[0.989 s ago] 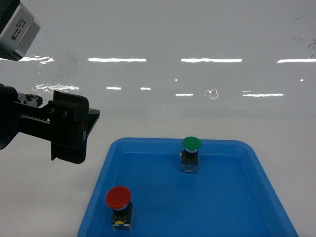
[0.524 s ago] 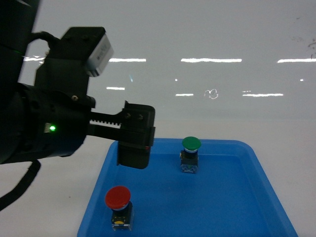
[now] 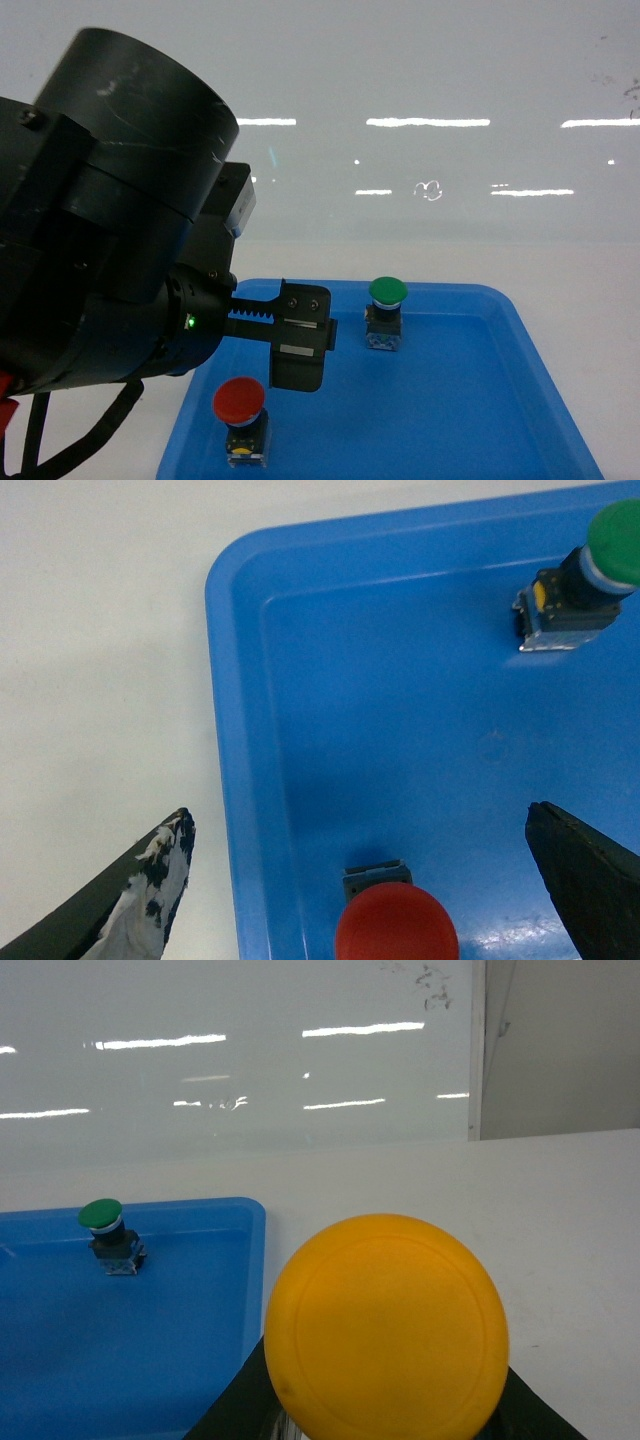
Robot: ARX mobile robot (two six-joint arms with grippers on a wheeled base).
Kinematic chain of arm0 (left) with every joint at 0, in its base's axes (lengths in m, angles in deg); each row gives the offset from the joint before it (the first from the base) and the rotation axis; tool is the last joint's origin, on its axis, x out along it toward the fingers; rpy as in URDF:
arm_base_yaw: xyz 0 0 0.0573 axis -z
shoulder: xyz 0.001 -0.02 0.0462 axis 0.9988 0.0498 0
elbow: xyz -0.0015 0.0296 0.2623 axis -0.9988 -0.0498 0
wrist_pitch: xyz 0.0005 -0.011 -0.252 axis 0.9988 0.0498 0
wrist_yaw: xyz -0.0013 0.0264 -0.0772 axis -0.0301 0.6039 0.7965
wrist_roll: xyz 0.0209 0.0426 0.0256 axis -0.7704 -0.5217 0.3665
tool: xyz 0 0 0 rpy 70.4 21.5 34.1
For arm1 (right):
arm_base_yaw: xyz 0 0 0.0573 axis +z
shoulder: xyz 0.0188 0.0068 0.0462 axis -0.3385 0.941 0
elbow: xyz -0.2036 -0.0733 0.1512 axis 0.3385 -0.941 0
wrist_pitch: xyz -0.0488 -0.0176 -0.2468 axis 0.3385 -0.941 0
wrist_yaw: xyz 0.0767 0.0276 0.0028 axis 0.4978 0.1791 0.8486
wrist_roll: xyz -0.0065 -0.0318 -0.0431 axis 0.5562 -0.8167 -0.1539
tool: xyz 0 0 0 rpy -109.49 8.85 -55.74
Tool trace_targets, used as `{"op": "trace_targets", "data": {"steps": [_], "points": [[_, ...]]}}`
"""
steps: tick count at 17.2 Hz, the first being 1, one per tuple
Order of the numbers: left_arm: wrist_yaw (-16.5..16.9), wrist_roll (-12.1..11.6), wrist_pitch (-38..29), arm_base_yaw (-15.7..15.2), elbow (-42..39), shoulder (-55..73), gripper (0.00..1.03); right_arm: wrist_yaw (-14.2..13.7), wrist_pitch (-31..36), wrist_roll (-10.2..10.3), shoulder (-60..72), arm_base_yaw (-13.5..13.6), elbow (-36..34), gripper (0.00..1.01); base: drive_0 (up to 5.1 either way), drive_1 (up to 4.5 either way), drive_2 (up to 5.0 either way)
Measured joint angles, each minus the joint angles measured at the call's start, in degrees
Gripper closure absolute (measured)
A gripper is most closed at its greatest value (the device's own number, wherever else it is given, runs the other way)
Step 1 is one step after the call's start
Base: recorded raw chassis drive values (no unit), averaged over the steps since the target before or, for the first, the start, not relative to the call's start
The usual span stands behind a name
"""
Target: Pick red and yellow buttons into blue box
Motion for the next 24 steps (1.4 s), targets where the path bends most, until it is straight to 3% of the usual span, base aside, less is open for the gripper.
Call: {"op": "trace_targets", "data": {"steps": [7,15,19,24], "points": [[-0.39,3.56,1.22,2.56,0.52,1.81,0.05,0.0,0.0,0.0,0.0,0.0,0.0,0.76,0.0,0.0,0.0],[-0.94,7.8,0.79,3.39,1.73,8.7,0.05,0.0,0.0,0.0,0.0,0.0,-0.02,0.76,0.0,0.0,0.0],[0.63,8.76,0.02,3.37,5.29,11.76,0.05,-0.02,0.0,0.0,0.0,0.0,-0.02,0.76,0.0,0.0,0.0],[-0.83,9.03,-0.09,3.15,5.95,14.88,0.05,-0.02,0.0,0.0,0.0,0.0,-0.02,0.76,0.0,0.0,0.0]]}}
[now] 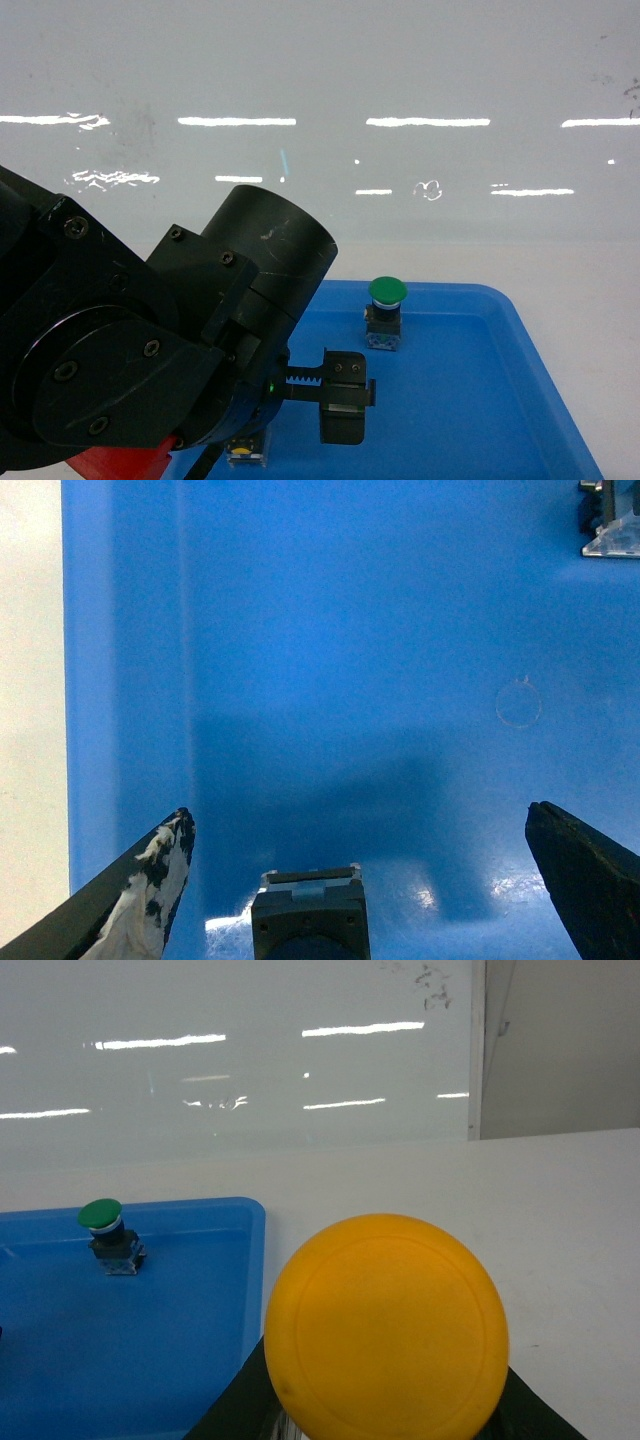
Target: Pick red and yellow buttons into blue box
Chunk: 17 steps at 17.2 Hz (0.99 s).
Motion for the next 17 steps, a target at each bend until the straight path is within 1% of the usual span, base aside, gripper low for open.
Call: {"op": "trace_targets", "data": {"steps": [6,7,8,10,12,13,17], "points": [[-0.17,0.85,-0.37,-0.2,-1.31,0.28,0.05,0.02,0.0,0.0,0.0,0.0,0.0,0.76,0.0,0.0,0.0],[-0.15,1.31,0.11,-0.35,-1.4,0.72,0.27,0.02,0.0,0.02,0.0,0.0,0.0,0.76,0.0,0.0,0.0],[0.09,1.88,0.04,-0.35,-1.4,1.16,0.4,0.02,0.0,0.0,0.0,0.0,0.0,0.76,0.0,0.0,0.0],[0.22,2.01,0.13,-0.35,-1.4,1.46,0.6,0.02,0.0,0.0,0.0,0.0,0.0,0.76,0.0,0.0,0.0],[0.24,2.14,-0.04,-0.35,-1.4,1.46,0.73,0.02,0.0,0.0,0.0,0.0,0.0,0.76,0.0,0.0,0.0],[0.15,2.23,-0.15,-0.37,-1.4,1.46,0.75,0.02,0.0,0.02,0.0,0.0,0.0,0.76,0.0,0.0,0.0],[0.28,2.27,-1.6,-0.59,-2.23,1.44,0.75,0.02,-0.02,0.0,0.0,0.0,0.0,0.76,0.0,0.0,0.0]]}}
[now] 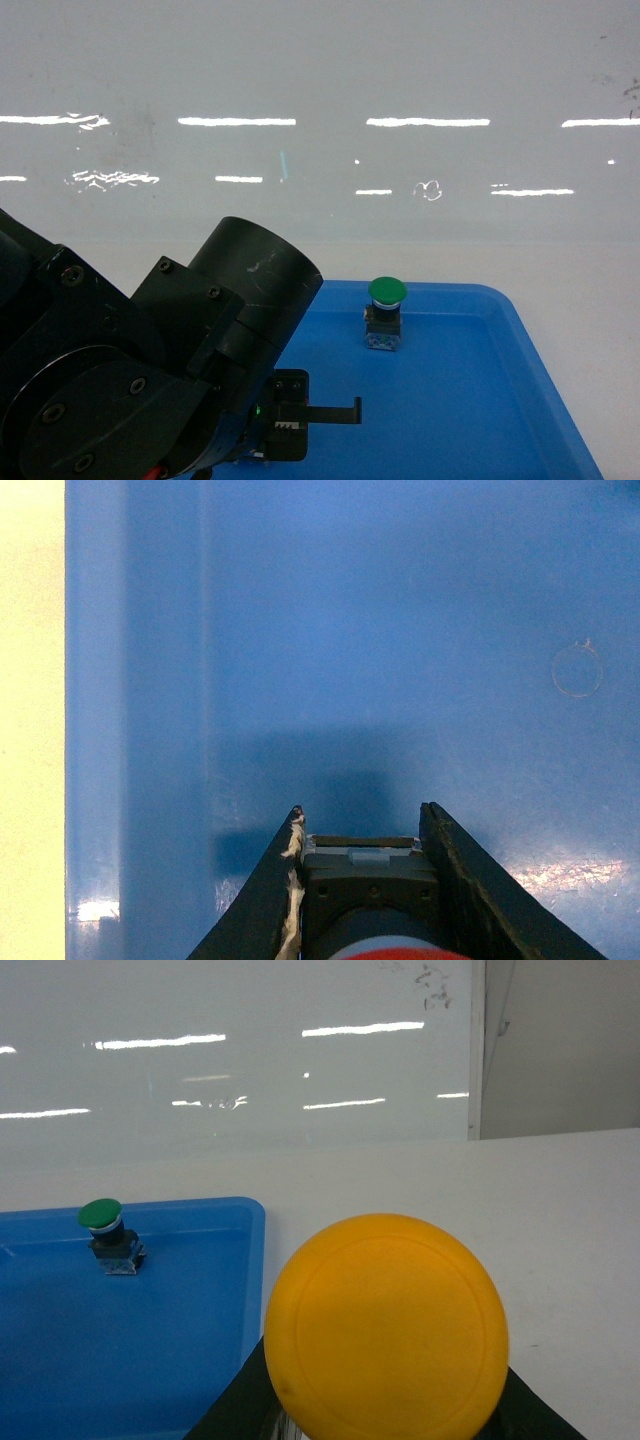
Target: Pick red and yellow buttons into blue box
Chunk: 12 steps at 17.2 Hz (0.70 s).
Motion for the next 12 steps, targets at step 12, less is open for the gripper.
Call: {"op": "trace_targets", "data": {"steps": [12], "points": [[0.7,-19.12,-27.41,-9.64,-20.04,-31.47,0.75,-0.02,0.0,0.02,0.0,0.0,0.0,0.76,0.0,0.0,0.0]]}}
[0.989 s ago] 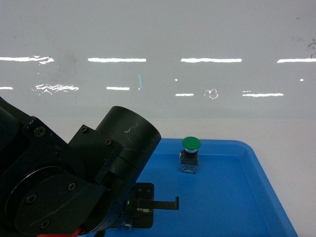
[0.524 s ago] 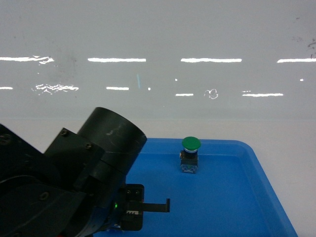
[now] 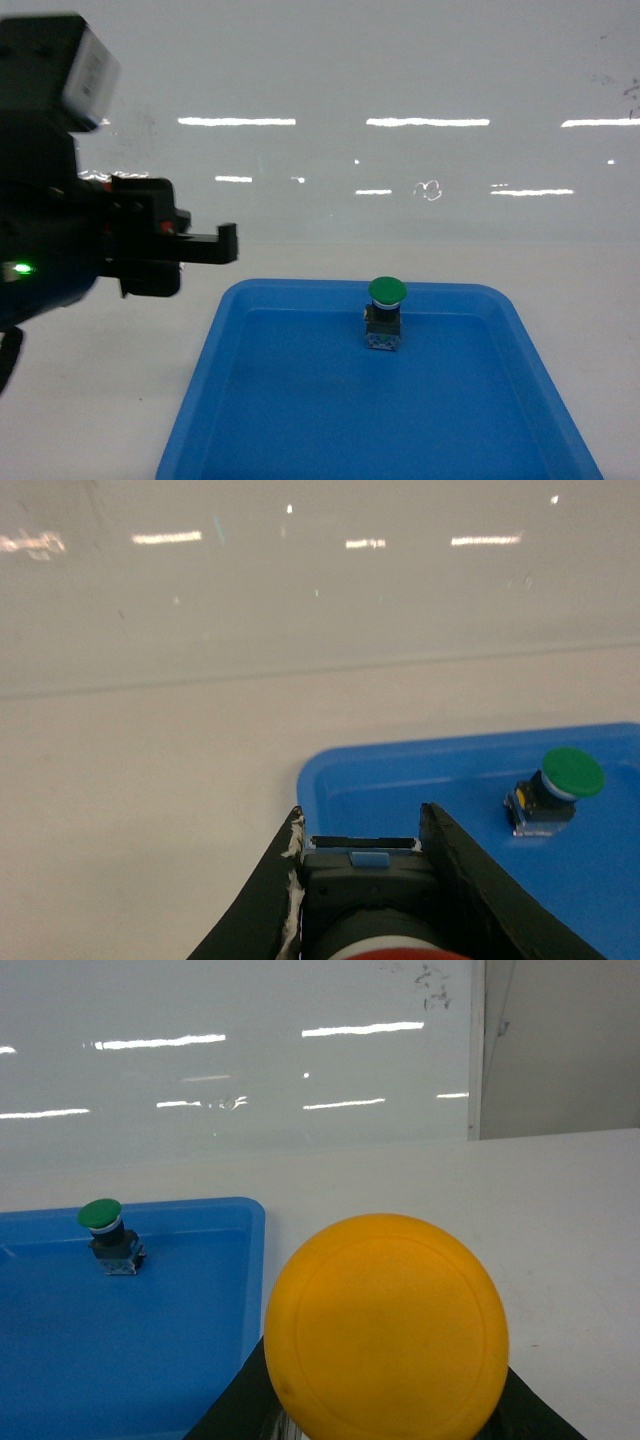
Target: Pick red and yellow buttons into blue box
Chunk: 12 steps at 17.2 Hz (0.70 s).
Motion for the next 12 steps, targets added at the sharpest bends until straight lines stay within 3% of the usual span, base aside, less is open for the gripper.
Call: {"op": "trace_targets", "data": {"steps": [1,3,8,12], "points": [[-0.13,-2.34,-2.34,-0.83,-3.04,-4.11,0.75,0.02,0.0,-0.02,0.0,0.0,0.0,0.76,0.0,0.0,0.0],[-0.5,-5.29,0.02,-2.51,-8.85,-12.98,0.75,0.02,0.02,-0.02,0.0,0.0,0.0,0.76,0.0,0.0,0.0],[-2.58,-5.42,10.86,-1.01,-12.33,-29.94,0.75,0.02,0.0,-0.02,0.0,0.0,0.0,0.76,0.0,0.0,0.0],[-3.32,-5.25,11.17,-0.94,-12.63,-31.41,0.75,0.02,0.0,-0.02,0.0,0.0,0.0,0.76,0.0,0.0,0.0]]}}
